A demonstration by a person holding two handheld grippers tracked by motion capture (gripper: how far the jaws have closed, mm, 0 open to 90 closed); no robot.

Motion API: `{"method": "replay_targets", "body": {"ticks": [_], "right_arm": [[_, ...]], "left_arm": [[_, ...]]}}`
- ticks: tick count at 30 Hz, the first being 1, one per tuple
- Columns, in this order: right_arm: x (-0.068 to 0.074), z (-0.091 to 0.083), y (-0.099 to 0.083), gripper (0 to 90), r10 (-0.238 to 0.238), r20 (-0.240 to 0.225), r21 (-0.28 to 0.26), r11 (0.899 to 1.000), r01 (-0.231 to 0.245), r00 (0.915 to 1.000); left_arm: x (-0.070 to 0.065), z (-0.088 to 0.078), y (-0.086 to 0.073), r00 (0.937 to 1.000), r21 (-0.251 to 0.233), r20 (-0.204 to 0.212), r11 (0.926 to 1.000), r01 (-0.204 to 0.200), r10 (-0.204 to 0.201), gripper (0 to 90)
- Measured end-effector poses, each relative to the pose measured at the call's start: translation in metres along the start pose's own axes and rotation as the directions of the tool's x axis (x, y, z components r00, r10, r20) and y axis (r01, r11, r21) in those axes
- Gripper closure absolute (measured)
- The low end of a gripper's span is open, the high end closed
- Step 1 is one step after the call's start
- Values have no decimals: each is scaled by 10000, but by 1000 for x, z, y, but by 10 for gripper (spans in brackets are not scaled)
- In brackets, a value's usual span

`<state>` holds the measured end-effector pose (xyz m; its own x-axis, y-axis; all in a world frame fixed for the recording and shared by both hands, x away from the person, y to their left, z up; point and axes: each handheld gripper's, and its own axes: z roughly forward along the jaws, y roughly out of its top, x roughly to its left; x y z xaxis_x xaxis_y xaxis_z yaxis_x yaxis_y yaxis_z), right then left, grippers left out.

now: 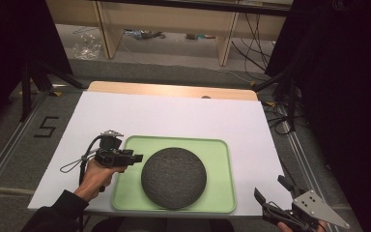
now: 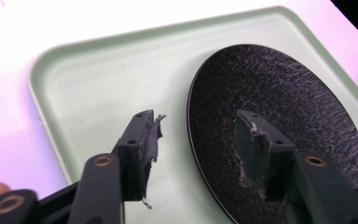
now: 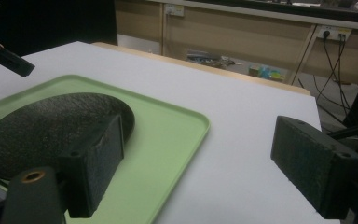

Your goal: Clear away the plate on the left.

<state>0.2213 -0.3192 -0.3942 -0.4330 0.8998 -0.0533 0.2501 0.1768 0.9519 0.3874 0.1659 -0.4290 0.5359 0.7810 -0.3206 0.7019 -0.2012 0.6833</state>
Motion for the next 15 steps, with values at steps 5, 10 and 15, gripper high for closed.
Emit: {"method": "replay_targets", "body": {"ticks": [5, 10, 15], "right_arm": [[0, 0, 0, 178, -20, -4, -14, 10000, 20, 10000], [0, 0, 0, 178, -27, -17, -15, 10000, 27, 10000], [1, 0, 0, 178, -39, -34, -12, 10000, 39, 10000]], "left_arm": [[-3, -9, 0, 10000, -426, -52, 9991, -52, 50, 412], [-3, -16, -2, 9999, -882, -95, 9961, -48, 40, 369], [-1, -24, -4, 9999, -1296, -139, 9916, -10, -8, 333]]}}
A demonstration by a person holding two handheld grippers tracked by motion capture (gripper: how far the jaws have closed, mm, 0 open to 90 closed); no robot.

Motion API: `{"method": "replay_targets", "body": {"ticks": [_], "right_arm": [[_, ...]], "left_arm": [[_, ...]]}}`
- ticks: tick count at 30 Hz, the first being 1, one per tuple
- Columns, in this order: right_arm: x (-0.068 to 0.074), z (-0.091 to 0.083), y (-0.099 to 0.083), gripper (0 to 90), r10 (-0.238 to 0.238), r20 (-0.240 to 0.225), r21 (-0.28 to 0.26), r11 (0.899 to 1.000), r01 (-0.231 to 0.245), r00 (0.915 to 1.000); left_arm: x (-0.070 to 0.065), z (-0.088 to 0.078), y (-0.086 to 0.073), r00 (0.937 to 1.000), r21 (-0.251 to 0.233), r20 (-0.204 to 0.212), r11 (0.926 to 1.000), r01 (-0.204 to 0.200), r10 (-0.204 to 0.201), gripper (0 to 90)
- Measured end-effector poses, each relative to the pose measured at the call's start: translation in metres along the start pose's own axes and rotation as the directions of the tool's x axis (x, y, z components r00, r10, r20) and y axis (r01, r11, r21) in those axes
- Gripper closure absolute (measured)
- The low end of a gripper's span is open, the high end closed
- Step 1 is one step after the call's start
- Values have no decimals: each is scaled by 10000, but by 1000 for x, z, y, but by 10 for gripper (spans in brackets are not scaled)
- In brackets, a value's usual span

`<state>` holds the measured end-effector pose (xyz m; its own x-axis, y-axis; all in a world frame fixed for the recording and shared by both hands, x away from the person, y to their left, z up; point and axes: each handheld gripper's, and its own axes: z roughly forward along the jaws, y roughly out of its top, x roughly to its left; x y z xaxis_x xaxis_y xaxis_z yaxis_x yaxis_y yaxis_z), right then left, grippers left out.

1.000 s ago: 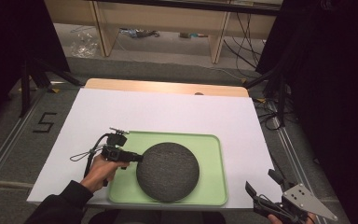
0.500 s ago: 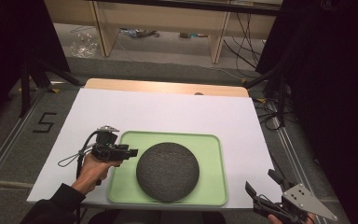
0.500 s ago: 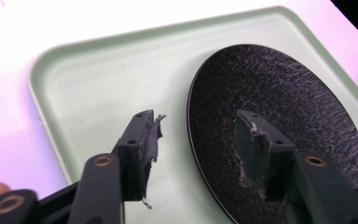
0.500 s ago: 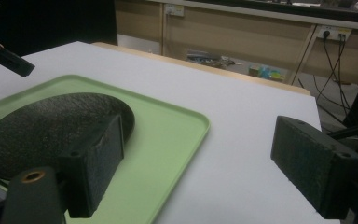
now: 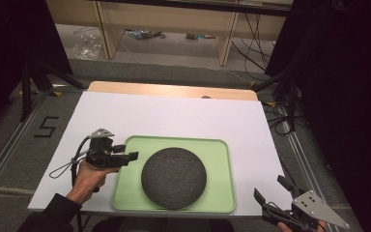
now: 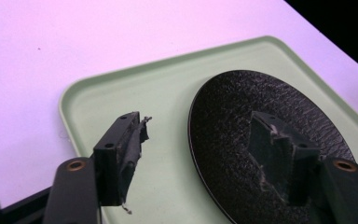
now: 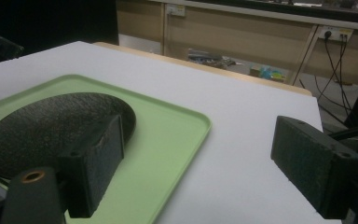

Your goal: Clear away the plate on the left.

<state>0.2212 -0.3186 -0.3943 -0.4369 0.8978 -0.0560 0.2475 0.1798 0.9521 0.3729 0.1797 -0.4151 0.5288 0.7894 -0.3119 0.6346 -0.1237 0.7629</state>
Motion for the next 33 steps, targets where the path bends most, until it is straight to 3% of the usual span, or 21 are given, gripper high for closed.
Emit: {"method": "replay_targets", "body": {"ticks": [10, 17, 25, 28, 32, 33], "right_arm": [[0, 1, 0, 178, -5, -51, -111, 9999, 4, 10000], [1, 1, 0, 179, -34, -36, -18, 10000, 34, 10000], [1, 2, 0, 178, -8, -143, -72, 10000, 7, 9999], [1, 0, 0, 178, -86, -88, 122, 9999, 87, 9999], [2, 2, -1, 178, -8, -161, -69, 10000, 7, 9999], [1, 0, 0, 178, -93, -108, 145, 9999, 94, 9999]], "left_arm": [[2, -12, -4, 9995, -548, -242, 9983, -207, 194, 300], [1, -19, -7, 9997, -668, -26, 9975, -224, 223, 284], [-6, -29, -10, 9969, -934, -148, 9925, -786, 776, 251], [-8, -33, -13, 9975, -1108, -58, 9913, -704, 702, 229], [-11, -39, -17, 9972, -1231, 8, 9896, -740, 747, 217], [-12, -41, -18, 9962, -1253, 24, 9883, -865, 875, 215]]}}
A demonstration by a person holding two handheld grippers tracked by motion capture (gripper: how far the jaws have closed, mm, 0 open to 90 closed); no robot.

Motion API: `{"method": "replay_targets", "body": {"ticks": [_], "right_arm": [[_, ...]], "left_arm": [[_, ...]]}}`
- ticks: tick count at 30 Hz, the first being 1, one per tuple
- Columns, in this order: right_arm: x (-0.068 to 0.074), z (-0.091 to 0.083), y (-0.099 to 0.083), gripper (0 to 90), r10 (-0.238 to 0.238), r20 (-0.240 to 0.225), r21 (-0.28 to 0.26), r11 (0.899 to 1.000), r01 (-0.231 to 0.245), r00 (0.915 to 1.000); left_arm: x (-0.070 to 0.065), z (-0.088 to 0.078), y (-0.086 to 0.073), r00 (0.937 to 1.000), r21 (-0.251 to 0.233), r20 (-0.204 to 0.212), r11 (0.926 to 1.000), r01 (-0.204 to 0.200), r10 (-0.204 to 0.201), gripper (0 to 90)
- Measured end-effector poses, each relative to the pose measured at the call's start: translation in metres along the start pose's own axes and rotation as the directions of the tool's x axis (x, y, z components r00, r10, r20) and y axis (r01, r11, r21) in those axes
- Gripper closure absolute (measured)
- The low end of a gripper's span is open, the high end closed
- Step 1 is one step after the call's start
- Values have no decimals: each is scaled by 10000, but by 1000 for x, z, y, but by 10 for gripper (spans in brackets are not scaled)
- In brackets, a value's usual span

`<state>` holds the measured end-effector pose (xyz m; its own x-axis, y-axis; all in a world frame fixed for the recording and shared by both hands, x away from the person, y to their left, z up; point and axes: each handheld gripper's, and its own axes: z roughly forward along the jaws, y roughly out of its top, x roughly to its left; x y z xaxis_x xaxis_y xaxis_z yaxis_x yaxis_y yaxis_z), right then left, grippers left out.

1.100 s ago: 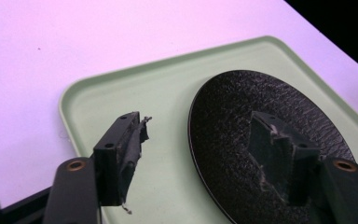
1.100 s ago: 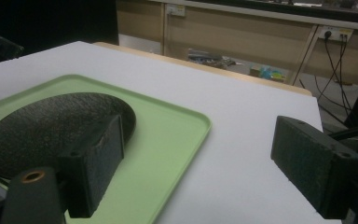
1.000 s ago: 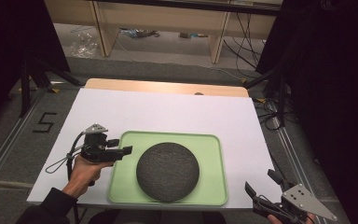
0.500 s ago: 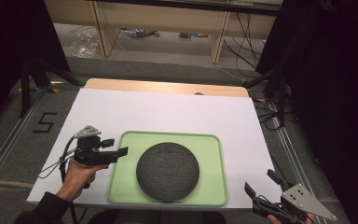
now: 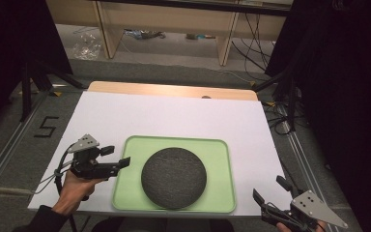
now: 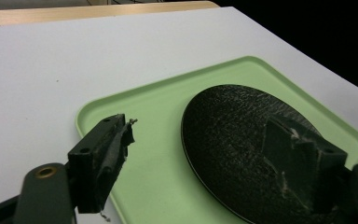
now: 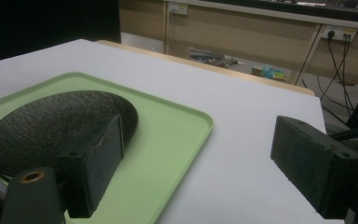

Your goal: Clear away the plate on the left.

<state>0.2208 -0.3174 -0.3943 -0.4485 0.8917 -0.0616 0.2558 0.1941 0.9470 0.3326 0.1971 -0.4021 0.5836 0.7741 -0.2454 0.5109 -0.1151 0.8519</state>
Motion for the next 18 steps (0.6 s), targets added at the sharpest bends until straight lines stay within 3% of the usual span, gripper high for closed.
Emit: {"method": "replay_targets", "body": {"ticks": [6, 9, 12, 14, 18], "right_arm": [[0, 0, 0, 178, -26, 11, 9, 10000, 26, 10000], [1, 0, 0, 178, -35, -8, 25, 10000, 36, 10000], [2, 3, -1, 178, 39, -66, -259, 9997, -40, 10000], [1, 1, 0, 177, -49, -38, 42, 10000, 49, 10000], [2, 2, 0, 178, -60, -49, -96, 9999, 59, 10000]], "left_arm": [[-8, -8, -4, 9998, -137, 57, 9997, -214, 215, 185], [-15, -12, -5, 9972, -93, 123, 9973, -734, 735, 171], [-22, -14, -8, 9950, -75, 185, 9952, -977, 978, 165], [-25, -16, -10, 9949, -131, 238, 9951, -978, 981, 165], [-30, -18, -12, 9952, -135, 140, 9952, -969, 971, 166]]}}
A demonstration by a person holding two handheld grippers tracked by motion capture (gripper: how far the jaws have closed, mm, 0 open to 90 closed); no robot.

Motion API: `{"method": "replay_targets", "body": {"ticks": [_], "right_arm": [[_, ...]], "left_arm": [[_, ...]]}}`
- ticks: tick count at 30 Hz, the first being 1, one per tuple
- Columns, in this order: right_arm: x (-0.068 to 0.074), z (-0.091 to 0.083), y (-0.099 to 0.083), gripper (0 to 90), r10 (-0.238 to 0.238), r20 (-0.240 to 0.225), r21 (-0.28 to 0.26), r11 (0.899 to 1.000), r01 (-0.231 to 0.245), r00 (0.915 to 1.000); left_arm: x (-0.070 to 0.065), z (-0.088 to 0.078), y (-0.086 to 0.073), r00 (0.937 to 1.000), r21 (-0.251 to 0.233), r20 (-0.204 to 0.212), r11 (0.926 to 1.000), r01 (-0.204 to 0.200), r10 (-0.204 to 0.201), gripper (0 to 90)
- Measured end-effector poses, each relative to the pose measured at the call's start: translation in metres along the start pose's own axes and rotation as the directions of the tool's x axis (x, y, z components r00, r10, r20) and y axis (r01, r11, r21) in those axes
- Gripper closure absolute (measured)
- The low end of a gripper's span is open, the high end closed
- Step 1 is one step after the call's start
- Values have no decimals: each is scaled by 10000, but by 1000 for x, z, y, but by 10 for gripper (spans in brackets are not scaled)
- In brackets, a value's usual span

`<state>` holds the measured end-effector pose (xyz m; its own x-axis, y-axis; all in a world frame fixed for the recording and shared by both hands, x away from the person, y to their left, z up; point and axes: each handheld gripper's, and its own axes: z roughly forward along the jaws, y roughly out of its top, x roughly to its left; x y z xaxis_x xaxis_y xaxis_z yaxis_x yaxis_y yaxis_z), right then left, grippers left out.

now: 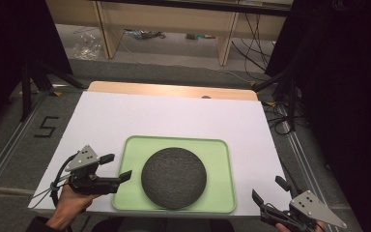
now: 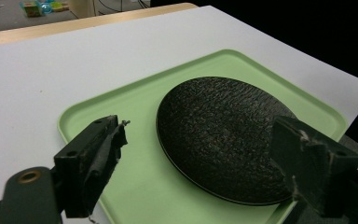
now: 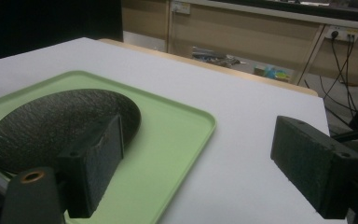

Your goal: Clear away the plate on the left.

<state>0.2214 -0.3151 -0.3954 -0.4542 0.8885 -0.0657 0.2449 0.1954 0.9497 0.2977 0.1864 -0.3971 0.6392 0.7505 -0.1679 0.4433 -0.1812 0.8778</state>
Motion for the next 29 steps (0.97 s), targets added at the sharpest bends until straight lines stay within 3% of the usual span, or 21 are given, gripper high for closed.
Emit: {"method": "replay_targets", "body": {"ticks": [1, 11, 19, 29], "right_arm": [[0, 0, 0, 177, -6, -6, 26, 10000, 6, 10000], [1, 0, 0, 177, -60, -84, 11, 10000, 60, 9999], [1, 0, 0, 177, -63, -127, 45, 10000, 64, 9999], [1, 0, 0, 177, -65, -142, 43, 10000, 66, 9999]], "left_arm": [[-1, 0, 0, 9999, -1, 15, 9999, -161, 161, 165], [-13, -5, -6, 9995, 27, -140, 9996, -276, 276, 165], [-7, -4, -7, 9993, 79, -357, 9999, -136, 139, 167], [-5, -2, -8, 9994, 236, -343, 9997, -93, 101, 165]]}}
